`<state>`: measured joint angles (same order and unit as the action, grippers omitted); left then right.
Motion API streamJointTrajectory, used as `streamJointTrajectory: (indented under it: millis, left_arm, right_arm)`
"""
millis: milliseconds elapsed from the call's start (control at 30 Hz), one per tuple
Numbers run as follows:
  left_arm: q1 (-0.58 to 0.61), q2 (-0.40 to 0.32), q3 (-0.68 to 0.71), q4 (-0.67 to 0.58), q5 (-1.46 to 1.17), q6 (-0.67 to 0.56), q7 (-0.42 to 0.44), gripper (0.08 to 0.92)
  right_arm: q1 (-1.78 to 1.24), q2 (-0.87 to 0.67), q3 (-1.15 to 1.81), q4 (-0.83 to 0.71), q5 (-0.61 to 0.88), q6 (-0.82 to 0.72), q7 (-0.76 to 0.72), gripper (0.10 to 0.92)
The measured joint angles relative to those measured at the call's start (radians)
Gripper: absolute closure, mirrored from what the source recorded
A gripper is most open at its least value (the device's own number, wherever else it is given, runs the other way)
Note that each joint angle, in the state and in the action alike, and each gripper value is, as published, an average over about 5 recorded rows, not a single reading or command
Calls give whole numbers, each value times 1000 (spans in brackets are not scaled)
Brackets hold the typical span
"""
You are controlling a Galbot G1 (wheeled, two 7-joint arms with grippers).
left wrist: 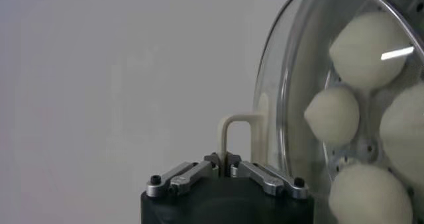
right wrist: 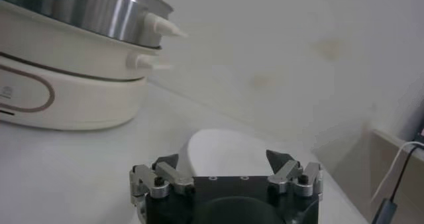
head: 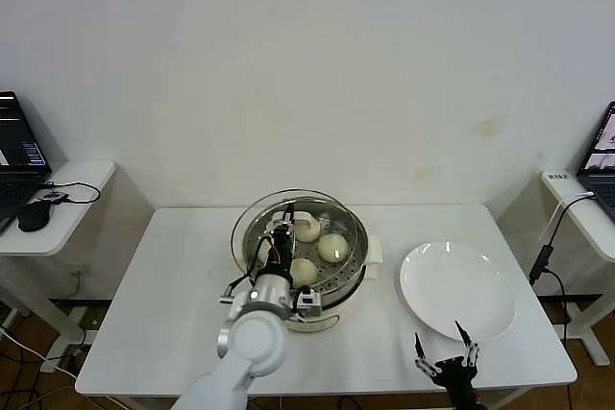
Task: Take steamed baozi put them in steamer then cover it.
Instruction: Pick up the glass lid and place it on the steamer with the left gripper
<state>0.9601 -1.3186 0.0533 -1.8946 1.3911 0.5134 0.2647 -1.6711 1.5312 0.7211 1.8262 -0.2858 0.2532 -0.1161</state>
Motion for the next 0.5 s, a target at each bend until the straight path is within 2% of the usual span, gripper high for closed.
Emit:
streamJointTrajectory:
  millis: [500]
  left_arm:
    - [-8,-38,24,50,24,-16,-15,872]
  right_arm:
    - [-5,0,-5,-5,-8,8,0,203]
